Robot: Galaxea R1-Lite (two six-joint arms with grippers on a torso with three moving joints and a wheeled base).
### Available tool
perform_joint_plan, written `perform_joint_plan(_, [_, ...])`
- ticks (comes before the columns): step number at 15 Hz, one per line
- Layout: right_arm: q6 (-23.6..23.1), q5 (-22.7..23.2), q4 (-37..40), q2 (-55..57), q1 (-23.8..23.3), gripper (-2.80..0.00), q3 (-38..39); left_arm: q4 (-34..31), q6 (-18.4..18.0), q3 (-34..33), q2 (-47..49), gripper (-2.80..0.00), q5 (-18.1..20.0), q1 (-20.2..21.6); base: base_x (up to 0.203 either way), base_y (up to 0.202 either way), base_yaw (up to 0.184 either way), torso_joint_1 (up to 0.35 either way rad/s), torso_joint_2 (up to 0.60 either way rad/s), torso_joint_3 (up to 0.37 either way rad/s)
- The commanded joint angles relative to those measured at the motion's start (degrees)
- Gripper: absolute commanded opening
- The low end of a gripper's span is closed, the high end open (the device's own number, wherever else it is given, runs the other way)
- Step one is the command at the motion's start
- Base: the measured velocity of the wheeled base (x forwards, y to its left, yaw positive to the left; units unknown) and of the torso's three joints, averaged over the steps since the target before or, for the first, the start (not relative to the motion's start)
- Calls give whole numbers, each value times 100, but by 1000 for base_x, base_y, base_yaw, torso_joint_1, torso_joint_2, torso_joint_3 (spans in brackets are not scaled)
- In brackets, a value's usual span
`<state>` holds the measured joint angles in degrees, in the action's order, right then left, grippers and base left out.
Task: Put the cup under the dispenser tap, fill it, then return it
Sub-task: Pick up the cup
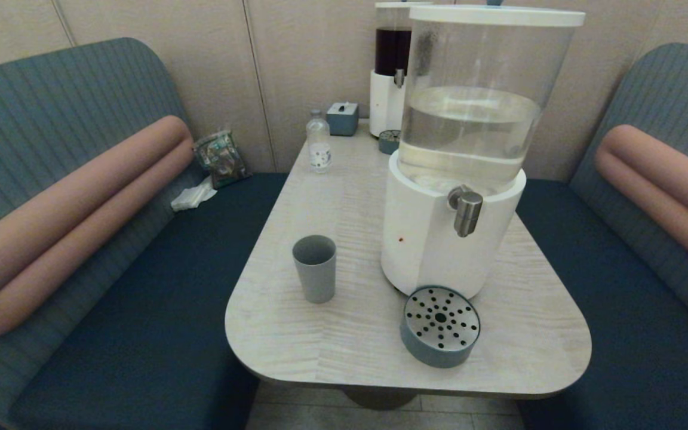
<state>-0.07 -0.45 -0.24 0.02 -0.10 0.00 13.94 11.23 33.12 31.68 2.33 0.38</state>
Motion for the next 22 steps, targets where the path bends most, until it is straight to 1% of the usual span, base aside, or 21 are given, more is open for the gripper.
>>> perform_joint_plan(1, [-1,1,-2,-11,1,-280,0,226,16,215,1274,0,154,2,0,0,0,0,0,0])
perform_joint_plan(2, [-10,1,-2,-11,1,-280,0,510,34,206,1684,0,380,3,0,0,0,0,0,0])
perform_joint_plan(3, [-1,1,-2,-11,1,-280,0,896,55,133,2049,0,712,4,0,0,0,0,0,0])
perform_joint_plan(4, [-1,1,-2,-11,1,-280,0,1363,94,39,2450,0,1175,9,0,0,0,0,0,0])
perform_joint_plan(5, [7,1,-2,-11,1,-280,0,1765,106,-7,2872,0,1511,17,0,0,0,0,0,0])
perform_joint_plan(6, [7,1,-2,-11,1,-280,0,2062,57,-2,3261,0,1670,21,0,0,0,0,0,0])
perform_joint_plan(7, [7,1,-2,-11,1,-280,0,2308,-72,63,3689,0,1753,27,0,0,0,0,0,0])
perform_joint_plan(8, [7,1,-2,-11,1,-280,0,2496,-223,196,4176,0,1700,39,0,0,0,0,0,0])
perform_joint_plan(10, [7,1,-2,-11,1,-280,0,2714,-322,441,4958,0,1199,62,0,0,0,0,0,0])
perform_joint_plan(11, [7,1,-2,-11,1,-280,0,2853,-231,475,5226,0,1157,74,0,0,0,0,0,0])
perform_joint_plan(12, [6,1,-2,-3,1,-280,-1,3074,-175,376,5347,0,1504,90,0,0,0,0,0,0])
perform_joint_plan(13, [7,1,-2,-2,1,-280,0,3485,-204,175,5506,0,2263,184,0,0,0,0,0,0])
perform_joint_plan(14, [-1,1,-2,-2,1,-280,0,4143,-398,-36,5822,0,2732,318,0,0,0,0,0,0])
perform_joint_plan(15, [7,1,-2,-2,1,-280,0,4795,-698,-204,6230,0,3060,401,0,0,0,0,0,0])
perform_joint_plan(16, [-1,1,-2,-2,1,-280,0,5612,-953,-394,6679,0,3464,491,0,0,0,0,0,0])
perform_joint_plan(17, [-1,1,-2,-2,1,-280,0,6489,-1042,-733,7009,0,4006,586,0,0,0,0,0,0])
perform_joint_plan(18, [7,1,-2,-2,1,-280,-7,7086,-1012,-1064,7170,0,4581,654,0,0,0,0,0,0])
perform_joint_plan(19, [7,1,-2,-2,1,-280,-7,7353,-984,-1192,7396,0,5002,717,0,0,0,0,0,0])
perform_joint_plan(20, [-1,1,-2,-2,1,-280,-2,7366,-985,-1367,7624,0,5491,857,0,0,0,0,0,0])
perform_joint_plan(21, [-1,1,-2,-2,1,-280,-1,7370,-1025,-1491,7791,0,5641,916,0,0,0,0,0,0])
perform_joint_plan(22, [-10,10,-2,-2,1,-280,-5,7371,-1085,-1479,7970,0,5676,923,0,0,0,0,0,0])
